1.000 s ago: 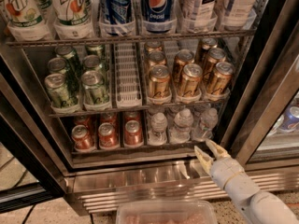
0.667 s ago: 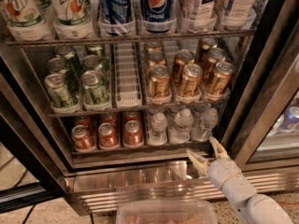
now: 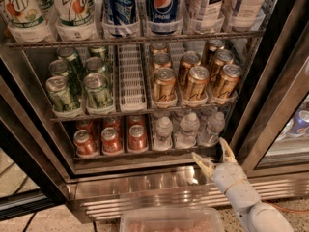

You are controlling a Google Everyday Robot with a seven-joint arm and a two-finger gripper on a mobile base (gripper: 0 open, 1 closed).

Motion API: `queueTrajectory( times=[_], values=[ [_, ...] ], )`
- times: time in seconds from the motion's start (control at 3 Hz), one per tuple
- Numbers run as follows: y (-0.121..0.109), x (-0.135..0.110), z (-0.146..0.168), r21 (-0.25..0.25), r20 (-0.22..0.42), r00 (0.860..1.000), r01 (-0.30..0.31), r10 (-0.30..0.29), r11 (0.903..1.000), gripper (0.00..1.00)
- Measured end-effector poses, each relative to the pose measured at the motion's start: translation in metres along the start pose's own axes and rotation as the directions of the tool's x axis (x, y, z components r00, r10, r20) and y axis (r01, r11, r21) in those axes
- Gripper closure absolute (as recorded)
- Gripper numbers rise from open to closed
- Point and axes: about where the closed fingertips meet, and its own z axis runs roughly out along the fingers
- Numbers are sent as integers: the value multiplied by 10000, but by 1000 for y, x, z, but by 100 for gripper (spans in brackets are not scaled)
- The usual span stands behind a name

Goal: Pick water bottle from bottom shelf of fridge

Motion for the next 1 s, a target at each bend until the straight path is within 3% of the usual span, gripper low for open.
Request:
queueTrajectory(
  times=[0.67,1.0],
  values=[
    [1,-1,-5,31,3,10000,-53,53,10000,37],
    [-4,0,4,414,190,9998,-18,10,9991,37]
  ],
)
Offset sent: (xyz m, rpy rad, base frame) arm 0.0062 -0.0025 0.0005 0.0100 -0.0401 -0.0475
